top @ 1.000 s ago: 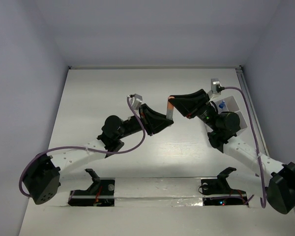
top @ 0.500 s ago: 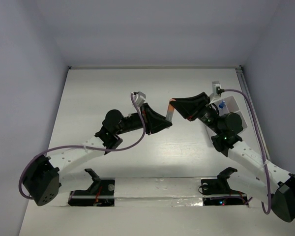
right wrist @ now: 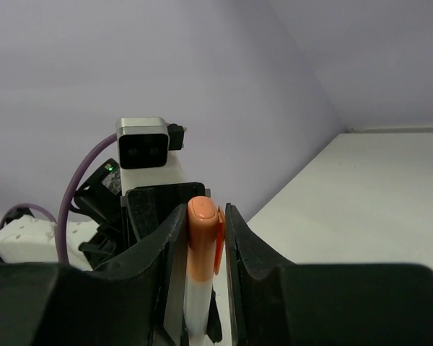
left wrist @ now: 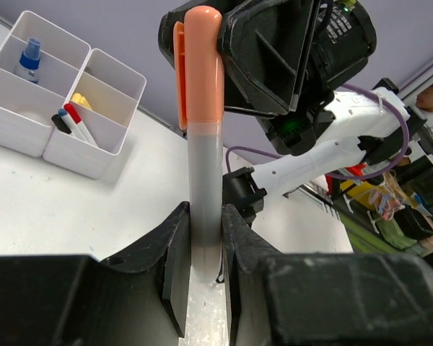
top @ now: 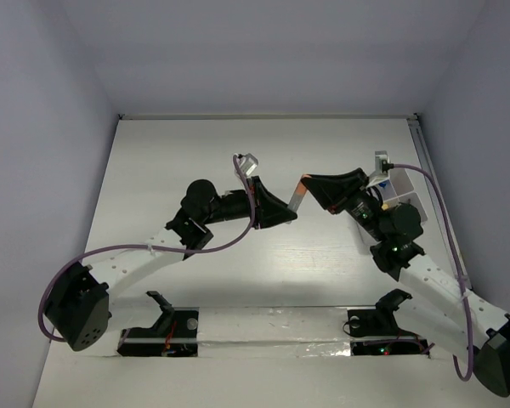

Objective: Sort the stationery into containers
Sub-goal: Close the pen cap on the pen, then place the pen in the storage box.

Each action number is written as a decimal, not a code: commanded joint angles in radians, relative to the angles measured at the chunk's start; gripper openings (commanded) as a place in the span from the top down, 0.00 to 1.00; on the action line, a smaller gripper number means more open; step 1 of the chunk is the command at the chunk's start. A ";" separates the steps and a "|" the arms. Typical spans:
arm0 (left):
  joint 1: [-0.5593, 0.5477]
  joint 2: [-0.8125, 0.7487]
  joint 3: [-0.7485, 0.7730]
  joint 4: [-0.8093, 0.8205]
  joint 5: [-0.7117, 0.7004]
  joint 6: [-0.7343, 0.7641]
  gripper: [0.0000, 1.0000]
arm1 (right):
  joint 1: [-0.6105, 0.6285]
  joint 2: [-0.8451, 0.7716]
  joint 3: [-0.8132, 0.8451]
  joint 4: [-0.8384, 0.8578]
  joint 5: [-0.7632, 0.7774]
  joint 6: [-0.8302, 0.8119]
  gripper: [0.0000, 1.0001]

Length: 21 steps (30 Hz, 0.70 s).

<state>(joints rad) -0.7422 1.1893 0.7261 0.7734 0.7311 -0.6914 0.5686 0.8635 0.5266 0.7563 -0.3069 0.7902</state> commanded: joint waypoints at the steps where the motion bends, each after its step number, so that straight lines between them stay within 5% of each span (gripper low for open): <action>1: 0.053 -0.054 0.079 0.345 -0.222 -0.013 1.00 | 0.037 0.005 -0.028 -0.360 -0.134 -0.062 1.00; 3: 0.053 -0.053 0.030 0.276 -0.217 0.010 0.97 | 0.037 0.003 -0.005 -0.354 -0.060 -0.054 1.00; 7: 0.053 -0.069 -0.072 0.210 -0.225 0.042 0.60 | 0.037 0.008 0.052 -0.367 0.081 -0.045 1.00; 13: 0.035 -0.200 -0.188 0.051 -0.326 0.156 0.25 | 0.025 0.054 0.180 -0.436 0.366 -0.133 1.00; 16: 0.003 -0.286 -0.208 -0.046 -0.423 0.205 0.14 | -0.001 0.063 0.199 -0.483 0.555 -0.187 1.00; 21: -0.035 -0.396 -0.290 -0.095 -0.538 0.248 0.10 | -0.058 0.057 0.214 -0.685 0.876 -0.265 1.00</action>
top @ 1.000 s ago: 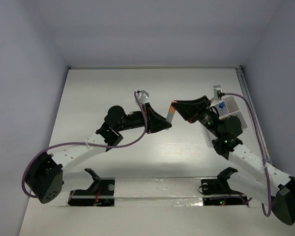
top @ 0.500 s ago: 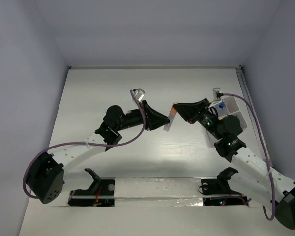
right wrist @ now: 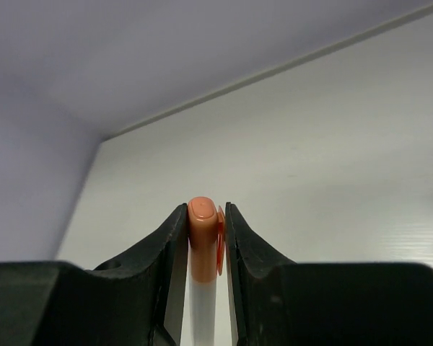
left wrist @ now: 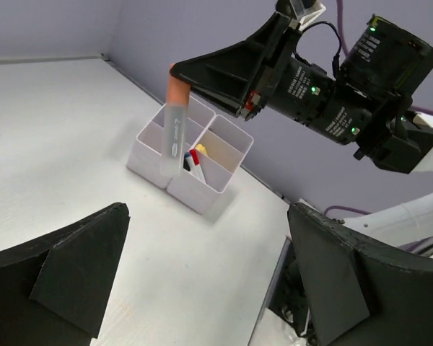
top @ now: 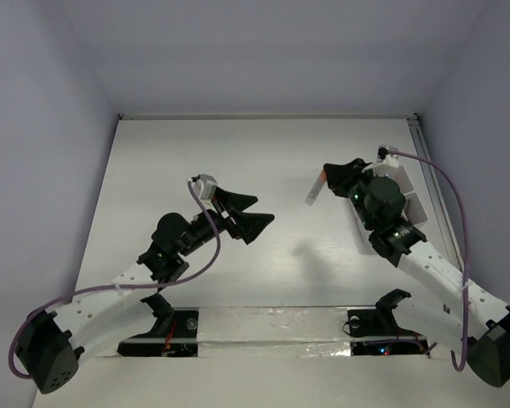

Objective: Sort the stationery into containers
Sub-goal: Place the pen in the storage box.

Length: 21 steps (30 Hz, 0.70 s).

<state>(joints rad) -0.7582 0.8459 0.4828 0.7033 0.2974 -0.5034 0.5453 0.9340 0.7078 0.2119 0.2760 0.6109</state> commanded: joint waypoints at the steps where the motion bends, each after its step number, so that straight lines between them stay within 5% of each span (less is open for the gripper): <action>1: -0.020 -0.065 -0.061 -0.028 -0.116 0.066 0.09 | -0.066 -0.014 0.032 -0.164 0.343 -0.111 1.00; 8: -0.058 -0.139 -0.134 -0.061 -0.208 0.121 0.08 | -0.177 0.002 0.042 -0.310 0.785 -0.249 1.00; 10: -0.058 -0.153 -0.150 -0.054 -0.216 0.134 0.01 | -0.177 0.018 0.059 -0.327 0.856 -0.317 1.00; 21: -0.099 -0.209 -0.159 -0.084 -0.241 0.128 0.01 | -0.177 0.129 0.027 0.059 1.042 -0.806 1.00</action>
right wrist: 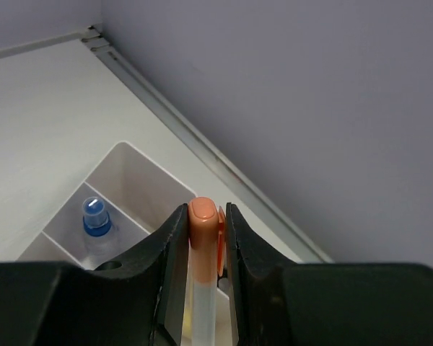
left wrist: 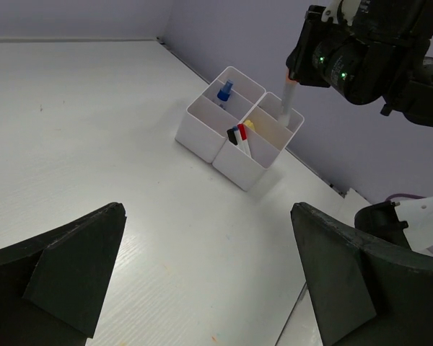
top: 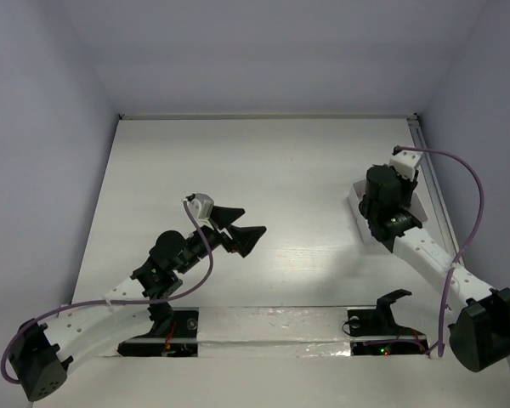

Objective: Sort the stationery into containers
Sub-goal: Place the pen in the storage box.

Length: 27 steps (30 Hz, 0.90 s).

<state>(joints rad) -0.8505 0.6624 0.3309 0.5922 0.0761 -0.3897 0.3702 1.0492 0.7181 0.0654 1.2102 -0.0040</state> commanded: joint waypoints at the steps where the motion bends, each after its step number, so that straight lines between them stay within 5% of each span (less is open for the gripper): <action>1: -0.007 -0.027 -0.009 0.029 -0.019 0.012 0.01 | -0.002 0.017 0.012 0.214 0.101 -0.200 1.00; 7: -0.016 -0.035 -0.009 0.021 -0.033 0.011 0.01 | -0.002 0.101 0.003 0.257 0.114 -0.226 1.00; 19: -0.016 -0.023 -0.009 0.023 -0.042 0.014 0.01 | -0.002 0.184 0.023 -0.133 0.112 0.203 1.00; 27: -0.016 -0.015 -0.009 0.026 -0.047 0.011 0.01 | -0.002 0.170 0.027 -0.266 0.100 0.332 0.79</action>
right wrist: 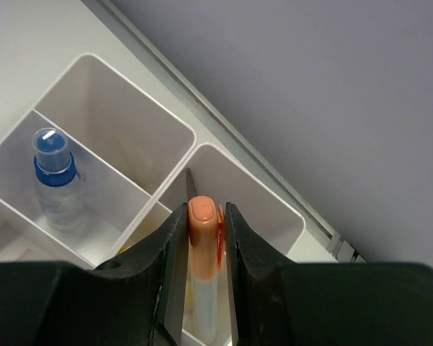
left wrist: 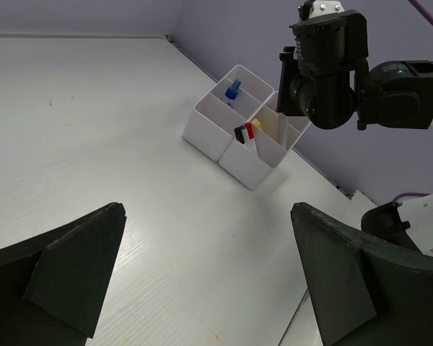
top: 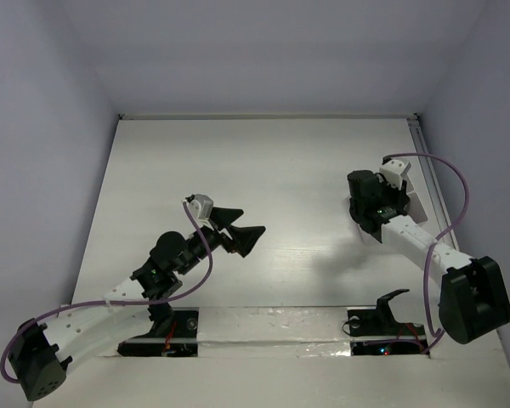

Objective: Sort the stationery into containers
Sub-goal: Place the pen in the storage box, then reset both arms

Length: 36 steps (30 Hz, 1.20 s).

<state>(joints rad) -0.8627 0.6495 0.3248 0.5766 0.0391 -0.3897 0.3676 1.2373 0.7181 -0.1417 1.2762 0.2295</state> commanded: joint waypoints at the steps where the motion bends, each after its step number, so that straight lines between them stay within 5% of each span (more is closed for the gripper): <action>1: -0.004 -0.002 -0.003 0.040 -0.013 0.012 0.01 | 0.001 -0.021 0.032 -0.064 0.029 0.102 0.77; 7: -0.004 -0.008 -0.003 0.028 -0.030 0.009 0.01 | 0.001 -0.074 0.095 -0.156 -0.041 0.172 0.35; 14: -0.004 -0.059 -0.003 -0.001 -0.131 -0.021 0.01 | 0.001 -0.283 0.148 -0.176 -0.268 0.182 0.01; 21: -0.004 -0.189 0.052 -0.119 -0.206 -0.107 0.01 | 0.001 -0.588 0.158 -0.044 -0.835 0.153 0.00; 27: -0.004 -0.301 0.242 -0.294 -0.242 -0.091 0.01 | 0.001 -0.668 0.219 0.022 -1.248 0.166 0.00; 36: -0.004 -0.367 0.533 -0.575 -0.416 0.103 0.01 | 0.001 -0.802 0.291 0.016 -1.379 0.160 0.00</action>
<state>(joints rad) -0.8627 0.2844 0.8112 0.1093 -0.2905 -0.3775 0.3679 0.4747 0.9668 -0.1673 -0.0204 0.3969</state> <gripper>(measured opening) 0.990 0.995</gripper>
